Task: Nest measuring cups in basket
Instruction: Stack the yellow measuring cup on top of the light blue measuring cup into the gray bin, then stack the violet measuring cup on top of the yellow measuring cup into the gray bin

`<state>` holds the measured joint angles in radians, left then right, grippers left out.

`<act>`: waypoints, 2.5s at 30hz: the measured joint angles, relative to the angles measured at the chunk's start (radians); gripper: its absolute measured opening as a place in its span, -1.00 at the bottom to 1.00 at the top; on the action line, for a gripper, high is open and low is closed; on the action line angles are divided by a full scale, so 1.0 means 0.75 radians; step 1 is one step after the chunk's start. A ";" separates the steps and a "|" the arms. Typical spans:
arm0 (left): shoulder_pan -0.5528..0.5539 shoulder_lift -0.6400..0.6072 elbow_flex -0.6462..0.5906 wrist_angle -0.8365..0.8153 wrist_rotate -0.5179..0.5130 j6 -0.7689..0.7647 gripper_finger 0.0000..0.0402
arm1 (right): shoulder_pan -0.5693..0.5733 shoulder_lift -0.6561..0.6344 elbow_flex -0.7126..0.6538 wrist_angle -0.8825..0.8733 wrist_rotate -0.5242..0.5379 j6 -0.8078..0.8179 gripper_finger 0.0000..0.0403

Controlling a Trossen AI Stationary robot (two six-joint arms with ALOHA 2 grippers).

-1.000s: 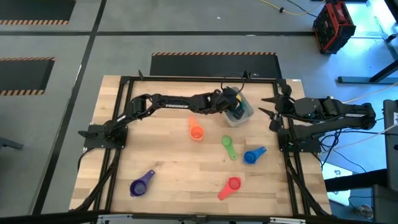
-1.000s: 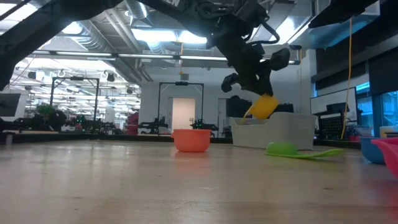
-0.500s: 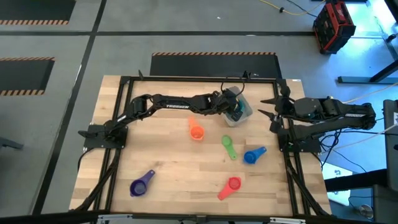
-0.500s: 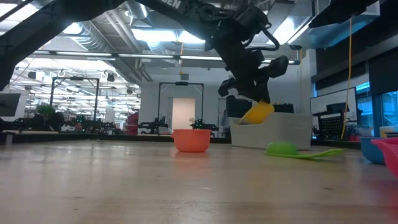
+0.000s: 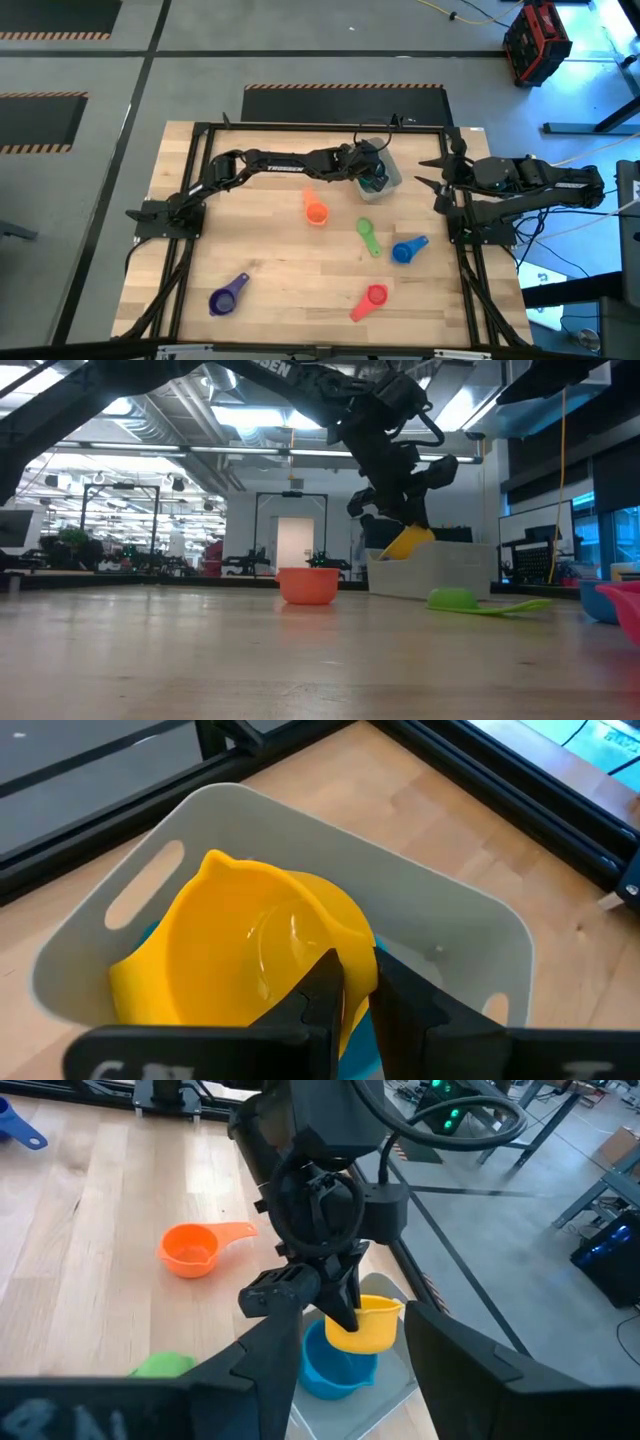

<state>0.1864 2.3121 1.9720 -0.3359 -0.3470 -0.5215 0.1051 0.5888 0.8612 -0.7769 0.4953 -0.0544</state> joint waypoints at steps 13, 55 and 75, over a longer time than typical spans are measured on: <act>0.002 0.000 0.000 -0.001 0.029 0.082 -0.49 | 0.000 0.000 0.000 0.001 0.000 -0.002 -0.09; -0.056 0.000 0.000 -0.136 -0.097 0.540 -0.32 | 0.000 0.000 0.000 -0.008 -0.004 0.029 -0.09; -0.184 -0.246 0.036 -0.366 0.080 0.709 -0.32 | 0.001 -0.001 -0.001 -0.020 -0.004 0.031 -0.09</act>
<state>0.0486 2.1273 1.9991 -0.6107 -0.2872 0.0099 0.1055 0.5884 0.8608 -0.7918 0.4921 -0.0311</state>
